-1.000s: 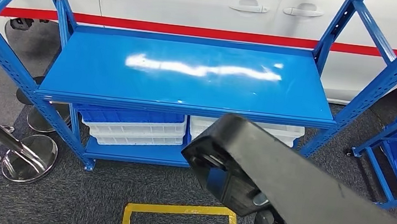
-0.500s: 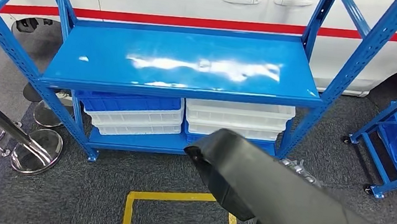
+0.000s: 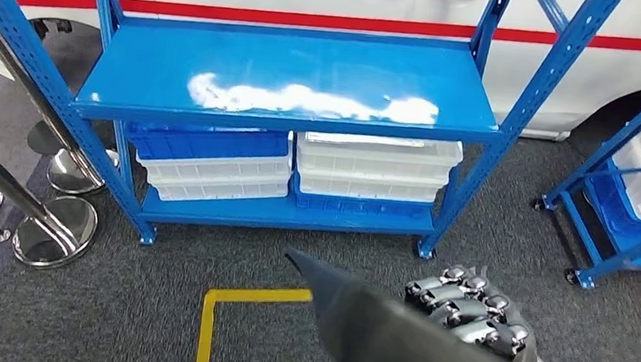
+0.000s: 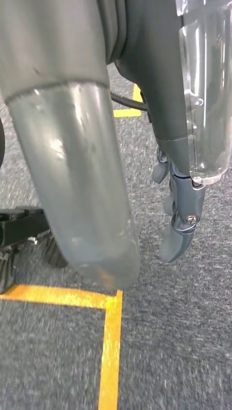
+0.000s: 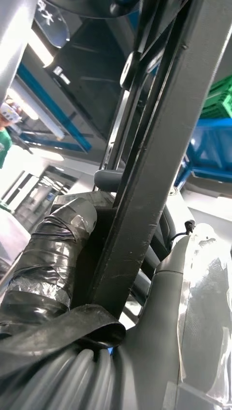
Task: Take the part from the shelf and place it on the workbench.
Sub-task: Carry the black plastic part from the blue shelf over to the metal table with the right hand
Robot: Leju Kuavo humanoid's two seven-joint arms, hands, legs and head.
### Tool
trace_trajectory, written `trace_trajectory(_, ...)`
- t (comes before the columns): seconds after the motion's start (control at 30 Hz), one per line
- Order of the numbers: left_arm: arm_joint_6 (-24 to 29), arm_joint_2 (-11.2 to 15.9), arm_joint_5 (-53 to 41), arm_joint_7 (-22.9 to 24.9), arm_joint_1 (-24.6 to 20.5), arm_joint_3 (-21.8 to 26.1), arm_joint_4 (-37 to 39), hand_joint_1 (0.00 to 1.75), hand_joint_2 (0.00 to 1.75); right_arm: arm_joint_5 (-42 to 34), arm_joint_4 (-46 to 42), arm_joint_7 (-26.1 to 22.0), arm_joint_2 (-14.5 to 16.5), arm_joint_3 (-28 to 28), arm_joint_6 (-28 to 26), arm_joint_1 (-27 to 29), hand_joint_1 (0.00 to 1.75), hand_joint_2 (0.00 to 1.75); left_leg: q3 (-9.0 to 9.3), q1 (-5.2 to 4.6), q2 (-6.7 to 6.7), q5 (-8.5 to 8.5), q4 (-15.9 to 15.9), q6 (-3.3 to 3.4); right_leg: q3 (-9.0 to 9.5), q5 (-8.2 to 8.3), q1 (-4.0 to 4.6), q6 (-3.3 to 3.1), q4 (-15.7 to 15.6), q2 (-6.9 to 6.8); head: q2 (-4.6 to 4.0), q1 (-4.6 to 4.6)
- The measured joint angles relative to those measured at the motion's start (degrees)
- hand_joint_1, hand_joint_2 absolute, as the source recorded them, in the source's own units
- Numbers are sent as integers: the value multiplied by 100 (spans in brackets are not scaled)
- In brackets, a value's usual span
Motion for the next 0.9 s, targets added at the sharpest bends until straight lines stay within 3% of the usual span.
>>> trace_trajectory(0.03,2,1,-4,5,2,0,0,0,0,5,0,1,1,-1,0,5,173,175,-52,-4,63,30,13,6,-121,-203,-18,24,385,-12,0,-1)
trace_trajectory(0.07,3,1,-5,9,3,0,0,0,0,10,0,1,1,-1,0,11,173,175,-103,-5,117,55,34,0,-165,-305,-35,44,630,-23,0,-1)
trace_trajectory(0.1,4,1,-5,9,2,0,0,0,0,14,0,2,1,-1,0,15,173,175,-147,-4,170,71,60,-9,-103,-304,-52,60,671,-39,0,-1)
trace_trajectory(0.13,5,0,-6,9,0,0,0,0,0,19,0,3,1,-1,0,18,173,175,-183,-2,220,80,91,-19,86,-209,-67,69,472,-72,0,-1)
trace_trajectory(0.23,6,-1,-8,10,-4,0,0,0,0,24,-2,4,2,-1,-1,11,173,175,-236,-18,353,75,181,-80,844,105,-57,40,-659,-357,0,-2)
trace_trajectory(0.3,11,1,-16,12,-7,-1,0,0,0,24,-5,4,2,-1,-3,9,173,175,-263,-47,432,75,221,-148,938,111,-9,-27,-907,-439,0,-4)
trace_trajectory(0.37,22,1,-41,20,-22,-2,0,0,0,24,-7,4,0,0,-5,17,173,175,-280,-45,508,67,237,-205,889,148,-4,-111,-920,-345,0,-5)
trace_trajectory(0.43,31,-1,-73,32,-33,-5,0,0,0,25,-11,2,1,1,-4,7,173,175,-371,-20,355,-112,438,-252,862,205,-20,-207,-961,-252,0,-5)
trace_trajectory(0.5,43,-2,-104,49,-25,-7,0,0,0,25,-14,1,3,2,-3,-8,173,175,-645,1,74,-496,1064,-280,820,250,-18,-277,-977,-157,0,-6)
trace_trajectory(0.53,50,-2,-117,59,-17,-8,0,0,0,25,-11,2,3,2,-2,-11,173,175,-822,6,-5,-672,1459,-288,794,268,-9,-295,-974,-100,0,-6)
trace_trajectory(0.57,58,-2,-126,71,-8,-9,0,0,0,24,-8,3,3,2,-1,-10,173,175,-953,6,-42,-756,1750,-292,771,282,0,-304,-968,-36,0,-6)
trace_trajectory(0.6,66,-3,-134,82,-4,-10,0,0,0,21,-4,3,3,2,4,-10,173,175,-1006,6,-60,-735,1868,-291,752,296,8,-306,-959,33,0,-6)
trace_trajectory(0.63,73,-3,-143,92,-3,-11,0,0,0,17,-2,4,3,2,10,-10,173,175,-948,6,-73,-598,1752,-282,740,306,12,-301,-944,101,0,-6)
trace_trajectory(0.67,81,-3,-151,100,-6,-11,0,0,0,10,0,4,3,2,15,-12,173,175,-792,6,-110,-385,1431,-264,733,313,14,-294,-928,168,0,-6)
trace_trajectory(0.73,96,0,-161,108,-10,-11,0,0,0,-2,1,5,3,2,19,-18,173,175,-433,6,-335,-59,661,-211,715,330,18,-261,-897,292,0,-5)
trace_trajectory(0.8,107,3,-170,113,-17,-13,0,0,0,-13,2,5,3,2,19,-25,173,175,-285,-4,-487,20,291,-171,673,375,11,-184,-895,406,0,-5)
trace_trajectory(0.87,128,0,-202,120,-30,-25,0,0,0,-18,2,5,0,1,26,-22,173,175,-282,1,-396,58,241,-129,633,434,-1,-95,-915,509,0,-6)
trace_trajectory(0.9,139,-3,-219,123,-37,-37,0,0,0,-17,3,5,-5,-1,30,-16,173,175,-281,14,-328,93,218,-97,605,418,1,-63,-888,479,0,-3)
